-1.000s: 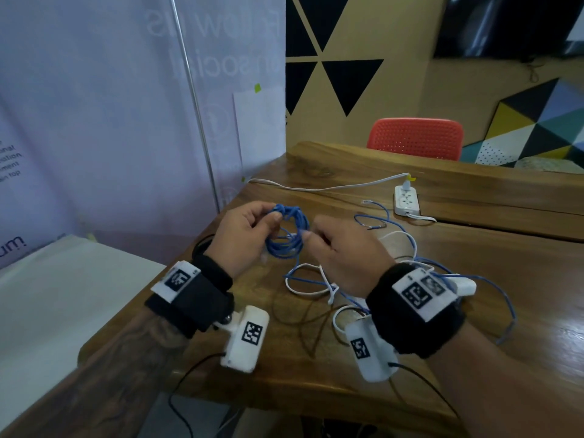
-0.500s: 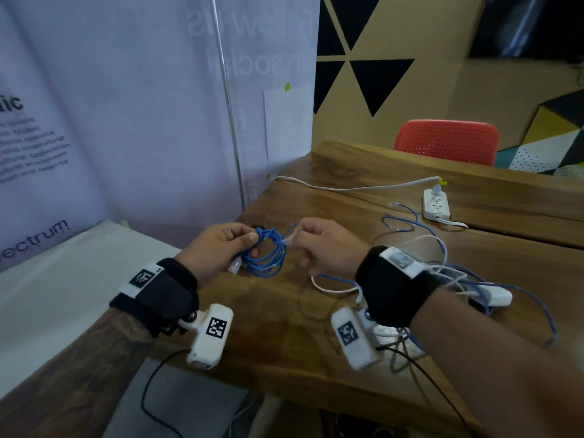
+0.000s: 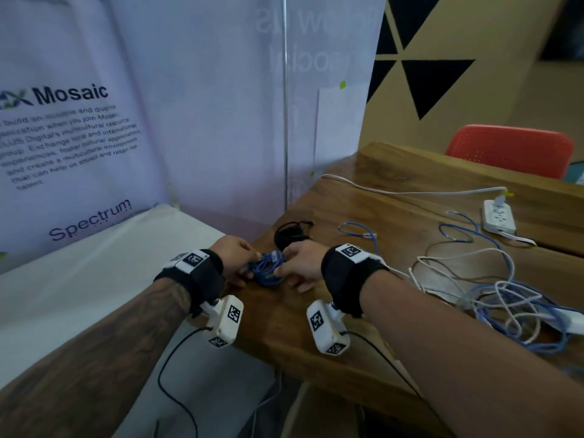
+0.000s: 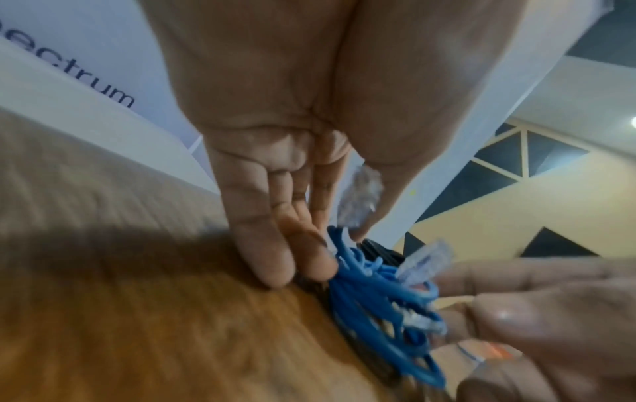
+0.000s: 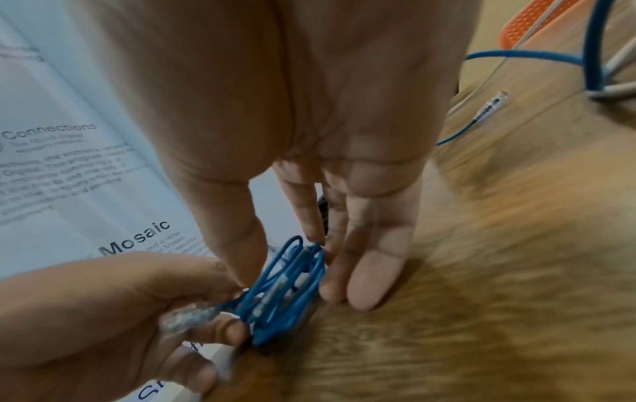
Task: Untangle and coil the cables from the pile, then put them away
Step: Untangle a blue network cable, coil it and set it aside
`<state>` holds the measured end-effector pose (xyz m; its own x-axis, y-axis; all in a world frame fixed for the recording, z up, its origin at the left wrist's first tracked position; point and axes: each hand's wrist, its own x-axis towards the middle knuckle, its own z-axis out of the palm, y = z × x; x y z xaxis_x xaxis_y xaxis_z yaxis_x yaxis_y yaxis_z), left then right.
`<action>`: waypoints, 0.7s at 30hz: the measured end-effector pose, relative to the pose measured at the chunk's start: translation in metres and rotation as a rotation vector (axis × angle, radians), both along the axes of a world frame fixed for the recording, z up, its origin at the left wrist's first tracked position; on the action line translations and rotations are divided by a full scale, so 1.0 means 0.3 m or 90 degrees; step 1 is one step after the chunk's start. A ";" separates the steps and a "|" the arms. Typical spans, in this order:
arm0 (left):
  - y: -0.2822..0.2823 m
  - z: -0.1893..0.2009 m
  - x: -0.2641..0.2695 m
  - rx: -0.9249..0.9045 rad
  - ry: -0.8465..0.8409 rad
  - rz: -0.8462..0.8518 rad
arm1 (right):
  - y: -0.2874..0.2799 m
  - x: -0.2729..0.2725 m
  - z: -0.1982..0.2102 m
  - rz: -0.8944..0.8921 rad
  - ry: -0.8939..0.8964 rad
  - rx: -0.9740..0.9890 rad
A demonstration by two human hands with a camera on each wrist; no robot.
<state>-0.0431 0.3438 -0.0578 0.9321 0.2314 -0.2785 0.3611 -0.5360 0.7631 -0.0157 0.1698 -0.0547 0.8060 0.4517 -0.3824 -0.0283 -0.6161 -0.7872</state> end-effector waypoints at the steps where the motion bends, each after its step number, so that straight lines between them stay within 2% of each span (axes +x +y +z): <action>1: 0.005 0.003 0.003 -0.008 0.004 0.006 | 0.003 0.004 -0.003 -0.007 0.004 0.000; 9: 0.033 0.006 -0.001 -0.101 -0.003 0.040 | -0.029 0.009 -0.019 -0.043 0.027 0.023; 12: 0.044 0.017 -0.001 -0.049 -0.060 0.049 | -0.063 -0.011 0.007 -0.035 0.019 0.004; 16: 0.031 0.114 0.011 0.137 -0.239 0.024 | -0.140 -0.039 0.082 -0.004 -0.076 -0.007; 18: -0.025 0.181 0.021 0.169 -0.325 -0.004 | -0.207 -0.045 0.144 -0.010 -0.153 -0.013; 21: -0.169 0.252 0.039 0.171 -0.374 -0.091 | -0.353 -0.042 0.248 -0.059 -0.280 -0.041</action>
